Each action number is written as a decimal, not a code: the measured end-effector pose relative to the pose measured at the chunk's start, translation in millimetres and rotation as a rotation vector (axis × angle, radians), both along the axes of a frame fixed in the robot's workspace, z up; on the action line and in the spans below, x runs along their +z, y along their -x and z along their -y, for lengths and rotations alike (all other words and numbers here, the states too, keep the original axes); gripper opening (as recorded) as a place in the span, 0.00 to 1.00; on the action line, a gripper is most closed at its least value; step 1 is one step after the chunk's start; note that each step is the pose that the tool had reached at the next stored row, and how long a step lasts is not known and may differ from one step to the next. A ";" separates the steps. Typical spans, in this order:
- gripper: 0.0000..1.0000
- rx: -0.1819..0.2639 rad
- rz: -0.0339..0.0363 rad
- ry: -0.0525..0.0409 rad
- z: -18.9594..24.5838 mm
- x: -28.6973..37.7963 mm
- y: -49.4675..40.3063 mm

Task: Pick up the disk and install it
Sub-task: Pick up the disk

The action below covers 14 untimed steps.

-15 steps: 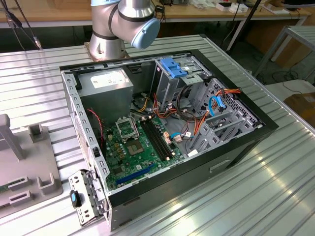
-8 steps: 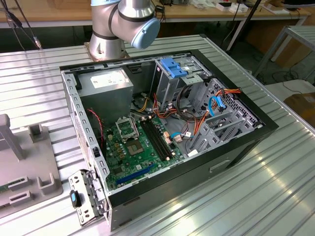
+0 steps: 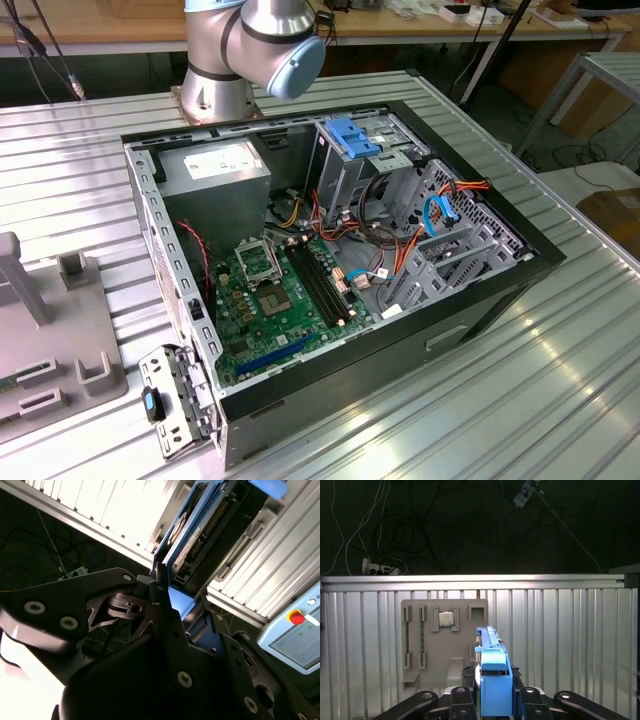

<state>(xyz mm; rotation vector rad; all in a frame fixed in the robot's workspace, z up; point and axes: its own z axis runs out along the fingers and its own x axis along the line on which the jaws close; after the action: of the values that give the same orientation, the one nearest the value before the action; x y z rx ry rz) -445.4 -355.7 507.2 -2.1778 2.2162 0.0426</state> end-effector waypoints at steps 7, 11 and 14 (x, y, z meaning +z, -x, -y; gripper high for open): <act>0.37 0.000 0.0000 0.0000 0.0 0.0 -25.7; 0.37 0.000 0.0000 0.0000 0.0 0.0 -36.0; 0.37 0.000 0.0001 0.0000 0.0 0.0 -41.3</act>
<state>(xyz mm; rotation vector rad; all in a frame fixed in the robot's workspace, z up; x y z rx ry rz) -404.1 -355.7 507.2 -2.1778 2.2161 0.0425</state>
